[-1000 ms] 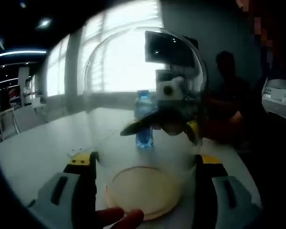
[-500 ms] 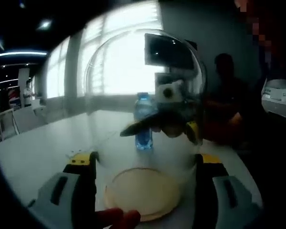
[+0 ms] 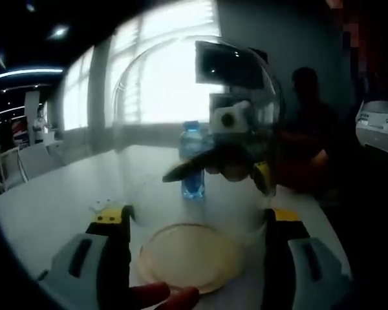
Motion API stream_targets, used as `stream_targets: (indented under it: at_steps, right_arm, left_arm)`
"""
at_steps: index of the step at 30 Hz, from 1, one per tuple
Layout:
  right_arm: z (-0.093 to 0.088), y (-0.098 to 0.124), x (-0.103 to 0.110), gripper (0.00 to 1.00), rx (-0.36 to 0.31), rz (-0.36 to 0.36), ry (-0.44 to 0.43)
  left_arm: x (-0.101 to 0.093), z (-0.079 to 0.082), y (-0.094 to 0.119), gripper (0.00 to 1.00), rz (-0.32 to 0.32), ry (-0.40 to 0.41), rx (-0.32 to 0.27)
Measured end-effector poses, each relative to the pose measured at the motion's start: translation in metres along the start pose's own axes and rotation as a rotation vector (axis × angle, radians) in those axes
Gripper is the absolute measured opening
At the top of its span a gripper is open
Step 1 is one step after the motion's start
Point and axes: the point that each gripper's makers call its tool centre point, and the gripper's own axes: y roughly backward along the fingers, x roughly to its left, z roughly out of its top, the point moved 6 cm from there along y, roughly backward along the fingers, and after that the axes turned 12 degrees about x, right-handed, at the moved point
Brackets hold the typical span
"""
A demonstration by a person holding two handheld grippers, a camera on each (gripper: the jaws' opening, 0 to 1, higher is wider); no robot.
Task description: Open the cover put in the Mizone put the cover back on
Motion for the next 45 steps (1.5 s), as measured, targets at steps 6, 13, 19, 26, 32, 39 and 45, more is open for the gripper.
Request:
stream_targets:
  at_steps: [6,13,19,26,32,39,45]
  right_arm:
    - [-0.003,0.002,0.008,0.85,-0.039,0.003,-0.011]
    - [-0.001,0.000,0.015,0.86,-0.018,0.011,0.002]
    - [-0.002,0.001,0.022,0.87,-0.044,-0.004,-0.009]
    - [-0.001,0.001,0.035,0.87,-0.034,-0.016,0.014]
    - [-0.003,0.000,0.048,0.87,-0.005,-0.033,0.075]
    - [-0.004,-0.002,0.055,0.87,-0.011,-0.025,0.084]
    - [-0.005,-0.002,0.061,0.87,-0.023,-0.018,0.076]
  left_arm:
    - [-0.011,-0.002,0.002,0.72,0.013,0.014,-0.014]
    - [-0.020,-0.005,0.005,0.73,0.043,0.021,-0.051]
    - [-0.025,-0.005,0.005,0.74,0.063,0.015,-0.041]
    - [-0.036,-0.007,0.008,0.74,0.076,-0.021,-0.034]
    - [-0.048,-0.010,0.012,0.75,0.102,-0.067,-0.014]
    - [-0.056,-0.013,0.020,0.74,0.105,-0.051,-0.019]
    - [-0.062,-0.015,0.022,0.74,0.107,-0.042,-0.023]
